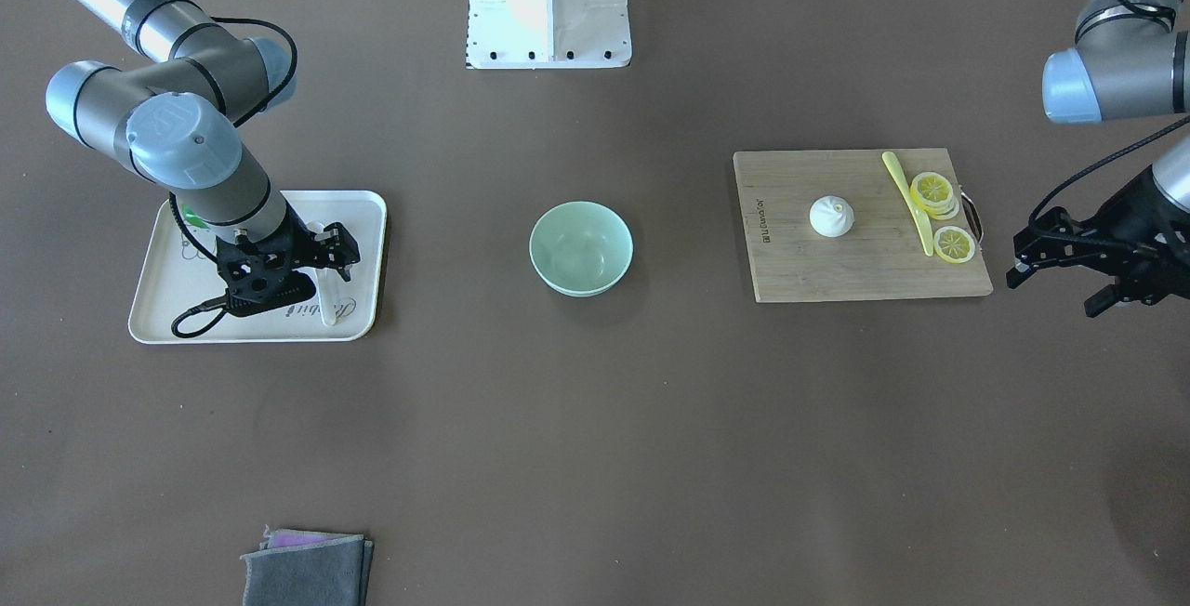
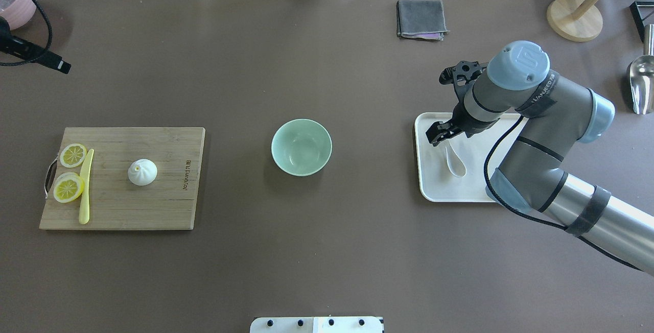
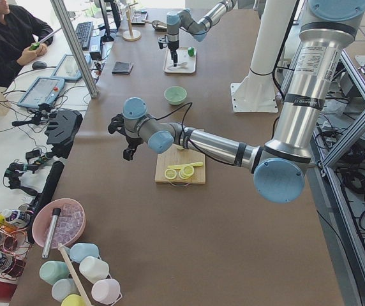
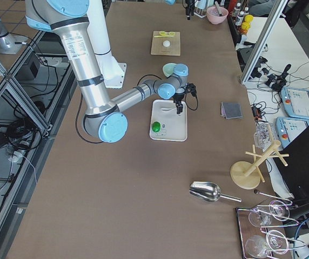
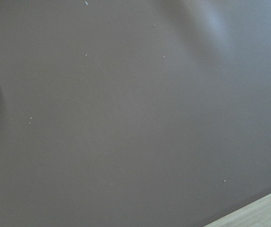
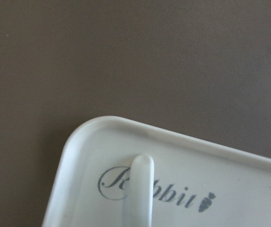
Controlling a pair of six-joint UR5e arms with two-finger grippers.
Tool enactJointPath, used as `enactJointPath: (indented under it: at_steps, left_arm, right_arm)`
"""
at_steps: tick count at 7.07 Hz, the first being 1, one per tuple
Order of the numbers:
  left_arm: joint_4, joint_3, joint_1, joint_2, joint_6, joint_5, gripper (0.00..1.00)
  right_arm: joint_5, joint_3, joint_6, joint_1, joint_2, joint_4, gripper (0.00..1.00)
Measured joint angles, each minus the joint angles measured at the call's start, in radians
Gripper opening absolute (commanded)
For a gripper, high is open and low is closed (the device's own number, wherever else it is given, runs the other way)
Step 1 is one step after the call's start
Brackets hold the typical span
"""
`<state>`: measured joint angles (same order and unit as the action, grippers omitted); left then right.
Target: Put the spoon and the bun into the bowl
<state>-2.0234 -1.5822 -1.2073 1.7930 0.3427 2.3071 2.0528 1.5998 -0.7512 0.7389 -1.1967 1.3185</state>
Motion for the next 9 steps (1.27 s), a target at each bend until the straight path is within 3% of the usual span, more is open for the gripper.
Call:
enactJointPath:
  at_steps: [1, 2, 3, 9]
  left_arm:
    - [0.000, 0.000, 0.000, 0.000, 0.000, 0.000, 0.98]
    - [0.000, 0.001, 0.000, -0.001, -0.001, 0.000, 0.98]
    - [0.000, 0.002, 0.000, -0.001, -0.001, 0.001, 0.98]
    - [-0.001, 0.004, 0.008, 0.006, 0.027, 0.003, 0.98]
  right_arm:
    - [-0.001, -0.005, 0.000, -0.006, 0.001, 0.001, 0.59]
    - [-0.002, -0.011, -0.002, -0.009, 0.001, 0.000, 0.25]
    - [-0.002, -0.013, -0.007, -0.009, 0.001, 0.000, 0.00]
    - [0.032, 0.009, -0.030, 0.030, 0.036, 0.025, 0.00]
